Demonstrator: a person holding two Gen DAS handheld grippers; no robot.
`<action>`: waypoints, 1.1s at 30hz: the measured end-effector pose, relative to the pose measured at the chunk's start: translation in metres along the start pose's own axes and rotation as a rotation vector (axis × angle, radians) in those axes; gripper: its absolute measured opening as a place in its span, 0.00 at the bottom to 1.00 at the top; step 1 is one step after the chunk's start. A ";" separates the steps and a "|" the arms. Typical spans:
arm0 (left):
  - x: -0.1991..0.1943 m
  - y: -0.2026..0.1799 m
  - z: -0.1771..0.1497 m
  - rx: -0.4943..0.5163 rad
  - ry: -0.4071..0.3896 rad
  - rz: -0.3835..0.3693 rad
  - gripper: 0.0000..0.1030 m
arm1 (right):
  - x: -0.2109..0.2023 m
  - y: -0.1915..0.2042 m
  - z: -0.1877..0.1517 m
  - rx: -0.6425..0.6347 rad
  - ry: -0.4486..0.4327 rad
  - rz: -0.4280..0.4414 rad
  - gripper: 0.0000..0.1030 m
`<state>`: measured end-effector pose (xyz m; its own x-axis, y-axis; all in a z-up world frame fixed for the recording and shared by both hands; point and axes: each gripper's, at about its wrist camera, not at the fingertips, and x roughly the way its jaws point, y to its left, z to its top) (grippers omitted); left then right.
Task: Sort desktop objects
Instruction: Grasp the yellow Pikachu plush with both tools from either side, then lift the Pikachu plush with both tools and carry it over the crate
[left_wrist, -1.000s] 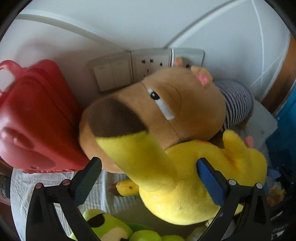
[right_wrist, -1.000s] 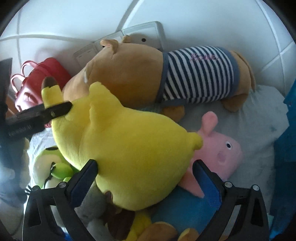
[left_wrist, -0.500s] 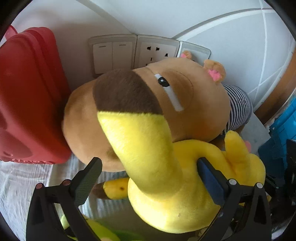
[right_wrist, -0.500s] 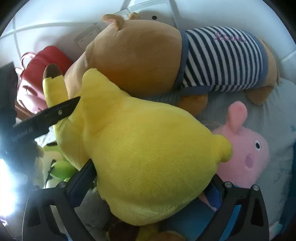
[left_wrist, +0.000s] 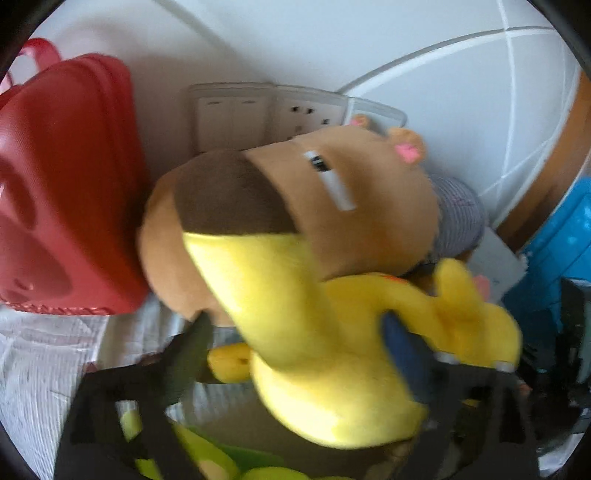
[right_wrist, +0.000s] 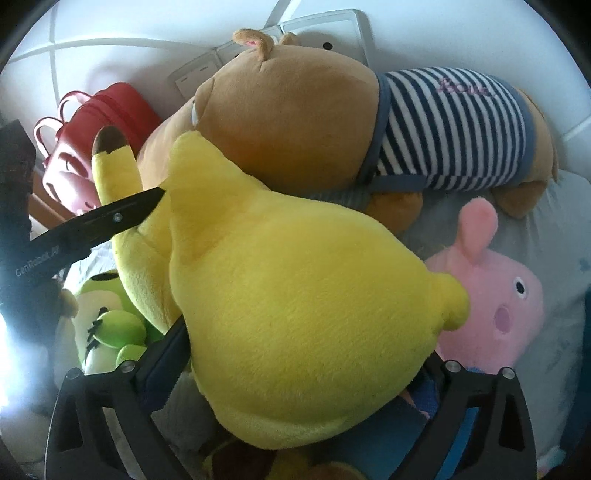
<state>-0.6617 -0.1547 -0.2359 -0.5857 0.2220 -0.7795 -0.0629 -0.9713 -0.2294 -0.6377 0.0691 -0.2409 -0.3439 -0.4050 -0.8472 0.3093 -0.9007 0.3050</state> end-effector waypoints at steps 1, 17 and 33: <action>0.005 0.007 -0.001 -0.045 0.015 -0.047 1.00 | 0.000 0.001 0.001 0.000 0.006 0.001 1.00; 0.014 -0.011 -0.016 -0.079 0.022 -0.152 0.87 | -0.010 0.025 0.010 -0.071 -0.047 -0.068 0.96; -0.172 -0.063 -0.012 0.054 -0.229 -0.118 0.80 | -0.134 0.061 -0.031 -0.139 -0.336 -0.012 0.94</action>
<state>-0.5468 -0.1307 -0.0943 -0.7392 0.3154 -0.5951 -0.1817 -0.9442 -0.2746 -0.5454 0.0735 -0.1228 -0.6134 -0.4447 -0.6527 0.4130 -0.8850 0.2149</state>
